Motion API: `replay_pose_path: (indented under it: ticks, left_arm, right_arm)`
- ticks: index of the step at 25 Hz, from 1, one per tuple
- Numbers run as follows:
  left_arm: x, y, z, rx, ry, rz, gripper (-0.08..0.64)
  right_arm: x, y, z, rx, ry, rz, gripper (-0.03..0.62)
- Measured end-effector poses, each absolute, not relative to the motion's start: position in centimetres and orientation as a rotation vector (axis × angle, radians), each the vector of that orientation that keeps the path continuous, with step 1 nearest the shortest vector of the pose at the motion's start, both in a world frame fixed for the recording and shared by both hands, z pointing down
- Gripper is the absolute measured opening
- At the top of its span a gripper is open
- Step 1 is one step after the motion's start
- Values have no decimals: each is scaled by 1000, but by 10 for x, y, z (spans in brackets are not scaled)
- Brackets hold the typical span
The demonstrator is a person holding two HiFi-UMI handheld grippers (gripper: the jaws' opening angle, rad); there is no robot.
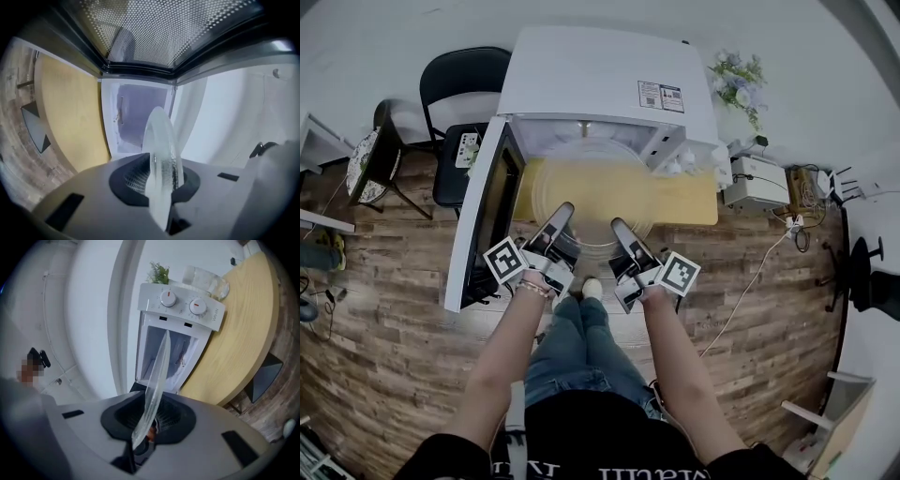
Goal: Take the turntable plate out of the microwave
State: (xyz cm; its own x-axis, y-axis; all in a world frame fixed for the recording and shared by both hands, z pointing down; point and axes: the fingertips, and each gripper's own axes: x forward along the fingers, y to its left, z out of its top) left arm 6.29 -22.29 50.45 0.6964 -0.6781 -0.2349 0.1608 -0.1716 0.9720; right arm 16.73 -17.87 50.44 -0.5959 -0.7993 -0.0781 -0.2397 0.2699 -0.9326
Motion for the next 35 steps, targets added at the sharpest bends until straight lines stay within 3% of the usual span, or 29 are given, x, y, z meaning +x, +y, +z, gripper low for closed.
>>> replay_pose_path:
  ticks: [17, 35]
  left_arm:
    - [80, -160, 447, 1739, -428, -740, 38]
    - [92, -175, 322, 2381, -661, -659, 85]
  right_arm:
    - [203, -133, 449, -1149, 2285, -1083, 119]
    - [209, -153, 323, -1170, 2510, -512, 146]
